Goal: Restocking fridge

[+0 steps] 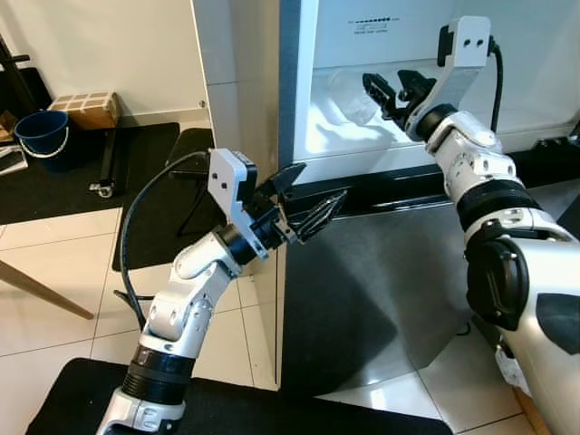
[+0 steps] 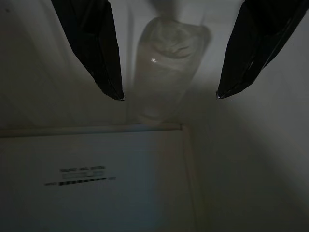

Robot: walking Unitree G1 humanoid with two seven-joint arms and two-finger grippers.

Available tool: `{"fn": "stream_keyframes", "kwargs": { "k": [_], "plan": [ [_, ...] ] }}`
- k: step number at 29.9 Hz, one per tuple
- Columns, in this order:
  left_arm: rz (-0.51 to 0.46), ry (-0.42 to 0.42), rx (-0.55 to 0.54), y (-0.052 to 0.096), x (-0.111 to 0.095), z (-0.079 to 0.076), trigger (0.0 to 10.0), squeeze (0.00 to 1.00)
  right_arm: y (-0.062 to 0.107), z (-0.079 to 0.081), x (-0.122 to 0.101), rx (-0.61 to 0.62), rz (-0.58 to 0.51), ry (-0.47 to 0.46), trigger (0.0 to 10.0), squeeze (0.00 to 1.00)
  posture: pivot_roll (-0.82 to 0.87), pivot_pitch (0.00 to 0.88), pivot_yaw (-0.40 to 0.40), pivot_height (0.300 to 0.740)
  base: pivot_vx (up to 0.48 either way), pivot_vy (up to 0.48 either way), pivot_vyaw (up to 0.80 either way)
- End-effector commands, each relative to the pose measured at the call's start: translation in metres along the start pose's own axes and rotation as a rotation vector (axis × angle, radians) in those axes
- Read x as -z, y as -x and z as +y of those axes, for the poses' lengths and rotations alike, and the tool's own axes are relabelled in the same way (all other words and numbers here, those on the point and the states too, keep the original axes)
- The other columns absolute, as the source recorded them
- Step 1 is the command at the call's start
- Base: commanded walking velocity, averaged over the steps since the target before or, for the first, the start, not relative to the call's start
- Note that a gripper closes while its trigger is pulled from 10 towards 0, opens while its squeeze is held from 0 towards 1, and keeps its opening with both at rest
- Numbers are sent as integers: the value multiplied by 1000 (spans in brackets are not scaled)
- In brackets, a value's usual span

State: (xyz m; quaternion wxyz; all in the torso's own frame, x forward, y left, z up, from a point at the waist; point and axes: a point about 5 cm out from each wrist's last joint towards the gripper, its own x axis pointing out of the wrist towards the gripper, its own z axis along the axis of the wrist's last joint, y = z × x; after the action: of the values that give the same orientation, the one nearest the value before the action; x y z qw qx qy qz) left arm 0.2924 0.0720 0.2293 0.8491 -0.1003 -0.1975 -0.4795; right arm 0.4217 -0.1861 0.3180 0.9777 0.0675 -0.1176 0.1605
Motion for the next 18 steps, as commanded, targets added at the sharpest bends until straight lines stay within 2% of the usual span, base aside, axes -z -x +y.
{"fn": "stream_keyframes", "kwargs": {
  "k": [1,3,4,13,14,15,16,18],
  "plan": [
    [-20,3,-14,3,-3,0,10000,0,-1,-1,-7,14,3,-2,10000,965,6,0,10,740,0,0,0],
    [-22,1,-16,4,-4,1,10000,0,-2,-1,-8,12,1,1,10000,965,7,0,9,740,0,0,0],
    [-26,-2,-18,5,-5,1,10000,0,-3,0,-11,8,-8,-13,10000,1000,8,0,9,740,0,0,0],
    [-45,-4,-23,6,-10,-2,10000,0,-7,8,-12,-18,4,-46,10000,1000,18,0,-2,740,0,0,0],
    [-47,0,-24,7,-9,-4,10000,0,-8,12,-6,-26,35,-48,10000,588,22,0,-8,740,0,0,0],
    [-48,1,-24,7,-9,-4,10000,0,-9,14,-4,-31,44,-48,10000,243,23,0,-10,740,0,0,0],
    [-48,1,-25,7,-9,-5,10000,0,-9,16,-2,-33,54,-49,10000,0,25,0,-13,740,0,0,0],
    [-49,2,-26,7,-9,-5,10000,0,-9,16,-1,-34,60,-49,10000,0,26,0,-15,740,0,0,0]
  ]
}}
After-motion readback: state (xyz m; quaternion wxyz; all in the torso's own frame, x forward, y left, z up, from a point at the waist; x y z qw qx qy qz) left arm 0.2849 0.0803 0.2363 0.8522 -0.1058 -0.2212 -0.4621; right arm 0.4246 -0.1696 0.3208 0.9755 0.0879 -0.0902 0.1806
